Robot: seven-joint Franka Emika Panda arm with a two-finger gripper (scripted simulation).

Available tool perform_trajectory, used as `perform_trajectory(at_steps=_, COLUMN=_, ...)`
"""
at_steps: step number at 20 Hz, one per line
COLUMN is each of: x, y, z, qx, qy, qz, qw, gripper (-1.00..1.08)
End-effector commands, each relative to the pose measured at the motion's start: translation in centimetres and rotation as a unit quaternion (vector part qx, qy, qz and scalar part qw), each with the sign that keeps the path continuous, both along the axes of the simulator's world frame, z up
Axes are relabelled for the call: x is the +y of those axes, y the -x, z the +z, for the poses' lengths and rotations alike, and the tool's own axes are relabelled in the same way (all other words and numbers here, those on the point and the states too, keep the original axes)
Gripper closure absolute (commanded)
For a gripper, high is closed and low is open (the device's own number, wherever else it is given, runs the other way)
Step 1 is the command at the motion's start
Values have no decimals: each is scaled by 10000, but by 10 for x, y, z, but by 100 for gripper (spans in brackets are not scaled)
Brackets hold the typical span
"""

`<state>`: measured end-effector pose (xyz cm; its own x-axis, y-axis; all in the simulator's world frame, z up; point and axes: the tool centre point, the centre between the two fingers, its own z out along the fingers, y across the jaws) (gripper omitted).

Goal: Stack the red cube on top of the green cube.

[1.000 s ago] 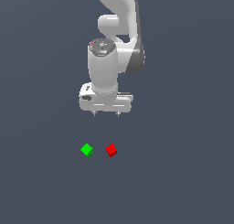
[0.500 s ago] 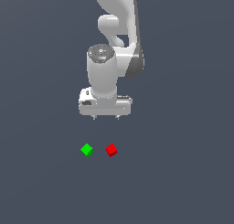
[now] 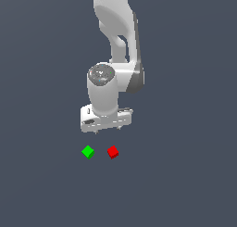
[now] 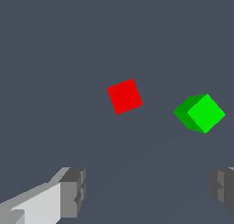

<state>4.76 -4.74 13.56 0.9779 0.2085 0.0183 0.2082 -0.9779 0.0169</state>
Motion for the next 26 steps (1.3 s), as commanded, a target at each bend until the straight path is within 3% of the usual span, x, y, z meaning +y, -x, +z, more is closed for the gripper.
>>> perform_trajectory(at_steps=1, x=2, y=-11, z=-13, qx=21, qy=-14, qz=332, qw=9994, gripper=-92)
perform_trajectory(at_steps=13, x=15, y=-52, z=-57, qx=99, qy=-43, qz=1521, qw=9883, gripper=-92)
perform_trajectory(at_steps=26, x=20, y=-60, z=-66, qx=119, qy=-45, qz=1770, qw=9841, gripper=-92)
